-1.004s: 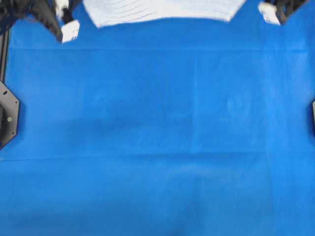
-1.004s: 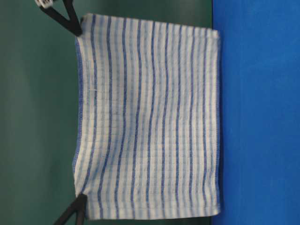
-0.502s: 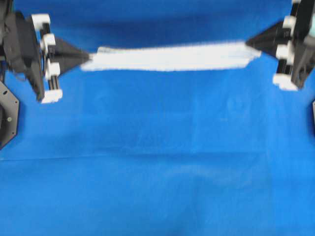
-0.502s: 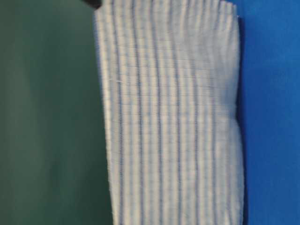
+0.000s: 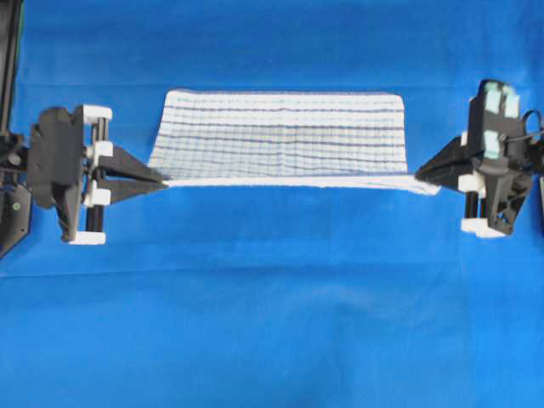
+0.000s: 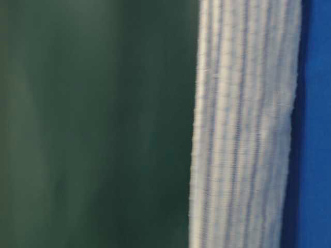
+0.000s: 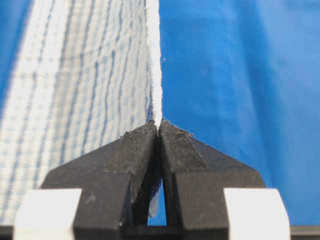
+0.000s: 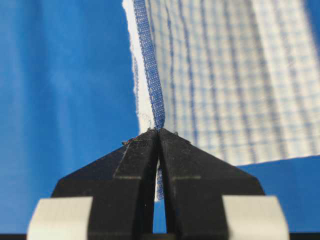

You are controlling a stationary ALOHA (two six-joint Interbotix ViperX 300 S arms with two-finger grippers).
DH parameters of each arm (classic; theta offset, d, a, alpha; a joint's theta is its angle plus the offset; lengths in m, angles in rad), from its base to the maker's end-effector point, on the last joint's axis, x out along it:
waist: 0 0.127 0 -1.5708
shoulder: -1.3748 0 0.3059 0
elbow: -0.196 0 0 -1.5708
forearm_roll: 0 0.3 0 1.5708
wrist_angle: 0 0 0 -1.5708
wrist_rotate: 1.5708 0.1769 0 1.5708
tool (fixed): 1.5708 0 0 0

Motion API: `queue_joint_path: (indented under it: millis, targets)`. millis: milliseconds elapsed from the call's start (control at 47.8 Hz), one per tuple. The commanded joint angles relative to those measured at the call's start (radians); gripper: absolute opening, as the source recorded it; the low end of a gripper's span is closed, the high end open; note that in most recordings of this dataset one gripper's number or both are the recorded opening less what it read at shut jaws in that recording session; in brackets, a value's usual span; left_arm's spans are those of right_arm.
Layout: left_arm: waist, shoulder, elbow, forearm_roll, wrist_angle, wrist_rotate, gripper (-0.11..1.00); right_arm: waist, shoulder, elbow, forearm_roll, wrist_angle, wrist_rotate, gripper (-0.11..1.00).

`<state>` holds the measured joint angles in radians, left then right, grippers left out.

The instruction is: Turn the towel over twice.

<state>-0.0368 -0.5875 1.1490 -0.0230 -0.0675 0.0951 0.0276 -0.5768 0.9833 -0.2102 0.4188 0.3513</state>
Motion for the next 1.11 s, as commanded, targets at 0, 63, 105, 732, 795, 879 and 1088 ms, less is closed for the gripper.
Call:
queue_joint_path:
  millis: [0,63,105,732,795,879,1088]
  targets:
    - [-0.032,0.04,-0.009,0.0,-0.018,-0.02,0.01,0.034,0.021,0.008,0.002,-0.038,0.015,0.02]
    - [-0.052,0.084,-0.012,0.0,-0.035,-0.041,0.01,0.051,0.041,0.017,0.002,-0.067,0.028,0.02]
    - [-0.061,0.109,-0.014,0.0,-0.044,-0.049,0.01,0.066,0.058,0.021,0.002,-0.087,0.038,0.02]
    - [-0.124,0.265,-0.017,-0.002,-0.12,-0.063,0.01,0.219,0.281,0.021,0.002,-0.232,0.213,0.02]
    - [-0.129,0.273,-0.02,-0.002,-0.121,-0.063,0.01,0.229,0.295,0.018,0.002,-0.241,0.215,0.02]
    - [-0.14,0.278,-0.026,-0.002,-0.121,-0.063,0.01,0.23,0.311,0.018,0.002,-0.253,0.216,0.02]
    - [-0.153,0.287,-0.043,-0.003,-0.127,-0.066,0.04,0.232,0.316,0.014,0.002,-0.253,0.216,0.03]
